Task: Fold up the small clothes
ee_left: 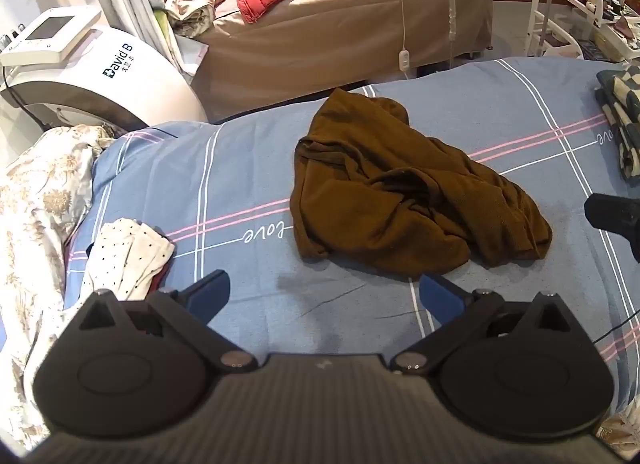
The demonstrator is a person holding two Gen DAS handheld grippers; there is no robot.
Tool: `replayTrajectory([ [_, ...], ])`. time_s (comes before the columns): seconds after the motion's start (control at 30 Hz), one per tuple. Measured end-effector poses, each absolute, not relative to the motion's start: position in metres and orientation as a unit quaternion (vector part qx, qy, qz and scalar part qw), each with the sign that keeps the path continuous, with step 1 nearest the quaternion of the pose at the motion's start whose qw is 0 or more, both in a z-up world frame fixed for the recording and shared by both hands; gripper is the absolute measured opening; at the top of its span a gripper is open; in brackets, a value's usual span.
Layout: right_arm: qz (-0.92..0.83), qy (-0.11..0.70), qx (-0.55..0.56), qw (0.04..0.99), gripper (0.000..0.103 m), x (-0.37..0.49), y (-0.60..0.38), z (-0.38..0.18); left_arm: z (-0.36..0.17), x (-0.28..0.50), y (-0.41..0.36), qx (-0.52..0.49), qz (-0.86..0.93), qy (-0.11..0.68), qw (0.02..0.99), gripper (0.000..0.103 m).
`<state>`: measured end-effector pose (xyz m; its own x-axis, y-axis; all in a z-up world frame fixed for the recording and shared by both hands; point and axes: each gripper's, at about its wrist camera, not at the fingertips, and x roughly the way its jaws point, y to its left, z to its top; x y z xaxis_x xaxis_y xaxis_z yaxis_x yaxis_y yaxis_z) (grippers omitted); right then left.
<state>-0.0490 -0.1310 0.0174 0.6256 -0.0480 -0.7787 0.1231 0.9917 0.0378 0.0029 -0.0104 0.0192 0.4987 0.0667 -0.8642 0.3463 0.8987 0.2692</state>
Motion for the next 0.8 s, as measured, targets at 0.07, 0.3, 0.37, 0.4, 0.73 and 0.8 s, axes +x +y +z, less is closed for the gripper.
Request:
replayTrajectory([
  [0.07, -0.043, 0.433, 0.045, 0.899, 0.103, -0.047, -0.135, 0.012, 0.02, 0.004, -0.013, 0.204, -0.083, 0.497, 0.839, 0.103],
  [0.3, -0.041, 0.443, 0.037, 0.895, 0.103, -0.042, -0.132, 0.014, 0.021, 0.003, 0.0, 0.191, -0.086, 0.502, 0.839, 0.103],
  [0.37, -0.041, 0.445, 0.036, 0.894, 0.103, -0.041, -0.133, 0.014, 0.021, 0.003, 0.0, 0.19, -0.085, 0.502, 0.839, 0.103],
  [0.4, -0.042, 0.446, 0.035, 0.893, 0.103, -0.041, -0.133, 0.014, 0.021, 0.003, 0.0, 0.191, -0.086, 0.502, 0.839, 0.103],
  [0.73, -0.038, 0.45, 0.036, 0.892, 0.103, -0.04, -0.135, 0.013, 0.019, 0.006, 0.001, 0.188, -0.081, 0.506, 0.838, 0.103],
  [0.8, -0.038, 0.45, 0.035, 0.891, 0.103, -0.039, -0.134, 0.013, 0.019, 0.006, 0.0, 0.189, -0.082, 0.507, 0.837, 0.103],
])
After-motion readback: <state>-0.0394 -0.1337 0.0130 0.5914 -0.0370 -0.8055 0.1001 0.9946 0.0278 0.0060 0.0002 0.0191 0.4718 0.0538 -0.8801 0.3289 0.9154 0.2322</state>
